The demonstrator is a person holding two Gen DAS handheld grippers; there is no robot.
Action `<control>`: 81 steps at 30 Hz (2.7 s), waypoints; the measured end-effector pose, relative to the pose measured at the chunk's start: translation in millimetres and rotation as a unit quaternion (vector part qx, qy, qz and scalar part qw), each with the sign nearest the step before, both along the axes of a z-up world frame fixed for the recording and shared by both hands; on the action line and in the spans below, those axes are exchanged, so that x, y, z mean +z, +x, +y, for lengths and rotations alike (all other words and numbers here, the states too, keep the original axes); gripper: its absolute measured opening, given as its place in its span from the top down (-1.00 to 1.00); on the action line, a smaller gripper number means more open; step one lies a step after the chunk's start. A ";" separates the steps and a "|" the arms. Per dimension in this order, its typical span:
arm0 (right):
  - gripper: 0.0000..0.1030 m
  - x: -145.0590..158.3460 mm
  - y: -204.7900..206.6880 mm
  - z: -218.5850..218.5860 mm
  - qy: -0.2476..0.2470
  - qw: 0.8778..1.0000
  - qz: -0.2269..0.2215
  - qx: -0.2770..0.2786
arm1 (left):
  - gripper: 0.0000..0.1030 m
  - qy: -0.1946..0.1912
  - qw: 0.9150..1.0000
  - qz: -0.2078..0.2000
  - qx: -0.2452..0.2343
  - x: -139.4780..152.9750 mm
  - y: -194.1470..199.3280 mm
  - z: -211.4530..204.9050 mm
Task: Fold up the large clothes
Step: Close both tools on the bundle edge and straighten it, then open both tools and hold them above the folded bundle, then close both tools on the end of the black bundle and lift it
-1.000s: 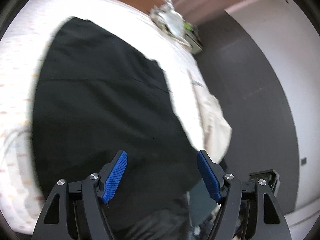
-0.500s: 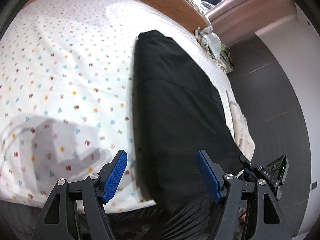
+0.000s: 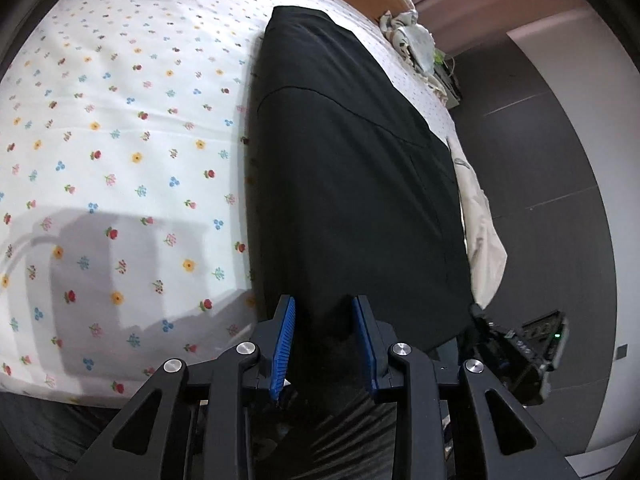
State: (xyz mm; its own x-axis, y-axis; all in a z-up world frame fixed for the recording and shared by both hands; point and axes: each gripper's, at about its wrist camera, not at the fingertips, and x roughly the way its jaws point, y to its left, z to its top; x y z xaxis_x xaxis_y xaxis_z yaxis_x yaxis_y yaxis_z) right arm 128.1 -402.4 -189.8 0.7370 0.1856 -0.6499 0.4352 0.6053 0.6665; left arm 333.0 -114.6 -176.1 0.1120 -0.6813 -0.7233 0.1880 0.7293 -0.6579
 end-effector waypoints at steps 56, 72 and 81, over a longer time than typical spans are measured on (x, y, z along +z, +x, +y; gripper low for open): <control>-0.37 -46.8 259.6 -45.3 0.081 0.968 0.081 0.224 | -0.24 0.057 0.997 -0.004 0.046 -28.8 168.7 -46.8; 0.64 -19.3 248.3 -33.0 0.066 0.970 0.047 0.230 | 0.42 0.065 0.996 -0.039 0.057 -2.5 166.8 -47.1; 0.69 51.3 205.9 -11.7 -0.007 0.975 -0.004 0.221 | 0.54 0.026 0.993 -0.095 0.063 50.6 132.1 -29.3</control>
State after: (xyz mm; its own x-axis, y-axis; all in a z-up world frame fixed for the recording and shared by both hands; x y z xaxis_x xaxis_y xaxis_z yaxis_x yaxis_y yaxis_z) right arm 334.1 -414.1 -138.5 0.5911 0.4780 -0.6497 0.1244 0.7418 0.6590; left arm 465.1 -143.9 -125.5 0.3322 -0.6157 -0.7145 0.2104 0.7868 -0.5802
